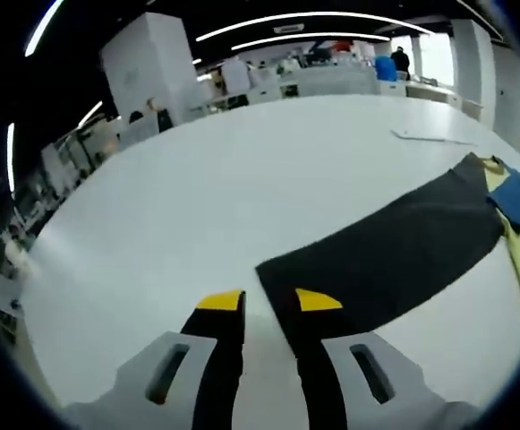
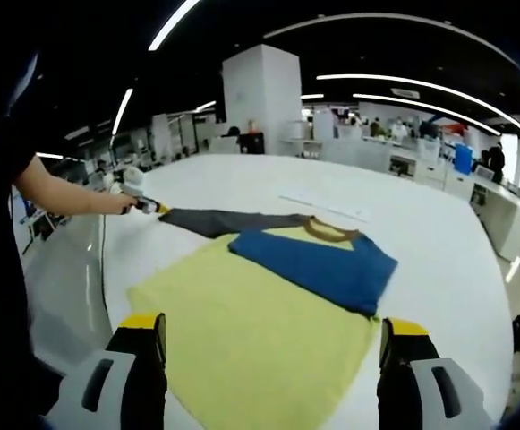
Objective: Fold the garment on the visible template until the final outline fits inside the template.
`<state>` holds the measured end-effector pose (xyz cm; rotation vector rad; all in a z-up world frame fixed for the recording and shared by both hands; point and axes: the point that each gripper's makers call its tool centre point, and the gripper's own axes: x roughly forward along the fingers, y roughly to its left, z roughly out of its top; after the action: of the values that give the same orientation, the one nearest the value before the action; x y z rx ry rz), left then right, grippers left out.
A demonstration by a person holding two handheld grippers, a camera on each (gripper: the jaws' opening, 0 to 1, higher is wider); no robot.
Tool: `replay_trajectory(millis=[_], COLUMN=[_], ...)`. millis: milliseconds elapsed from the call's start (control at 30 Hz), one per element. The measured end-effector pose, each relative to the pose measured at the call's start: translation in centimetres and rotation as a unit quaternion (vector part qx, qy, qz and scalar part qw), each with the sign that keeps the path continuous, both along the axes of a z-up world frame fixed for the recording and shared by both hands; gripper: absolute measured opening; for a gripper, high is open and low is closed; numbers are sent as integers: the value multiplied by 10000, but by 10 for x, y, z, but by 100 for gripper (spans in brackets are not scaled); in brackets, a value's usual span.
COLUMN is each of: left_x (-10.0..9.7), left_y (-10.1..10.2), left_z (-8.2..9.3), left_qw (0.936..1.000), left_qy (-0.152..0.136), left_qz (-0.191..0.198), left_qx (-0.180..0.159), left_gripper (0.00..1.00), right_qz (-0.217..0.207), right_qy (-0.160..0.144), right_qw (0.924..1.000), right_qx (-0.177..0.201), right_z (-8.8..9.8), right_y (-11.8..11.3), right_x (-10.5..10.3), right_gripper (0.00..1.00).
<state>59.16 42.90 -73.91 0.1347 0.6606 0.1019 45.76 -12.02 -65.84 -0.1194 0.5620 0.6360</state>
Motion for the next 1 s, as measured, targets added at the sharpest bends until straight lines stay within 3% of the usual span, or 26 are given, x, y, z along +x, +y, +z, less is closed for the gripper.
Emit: replay_trajectory(millis=[167, 400, 700, 1000], left_x=[0, -3, -4, -9], left_y=[-9, -13, -19, -27], left_z=[11, 5, -12, -19], left_qw=[9966, 9915, 9898, 9922], left_qy=[-463, -538, -371, -266], left_qz=[178, 431, 645, 649], left_qx=[-660, -1101, -1218, -1030], left_gripper=[25, 31, 28, 26], right_qz=[5, -33, -162, -294], right_qy=[6, 3, 107, 129], right_qw=[10000, 10000, 9998, 9995], right_qx=[12, 17, 4, 18], right_z=[-1, 0, -6, -7], right_y=[1, -2, -8, -18], right_x=[-2, -3, -6, -11], right_gripper=[99, 99, 97, 97])
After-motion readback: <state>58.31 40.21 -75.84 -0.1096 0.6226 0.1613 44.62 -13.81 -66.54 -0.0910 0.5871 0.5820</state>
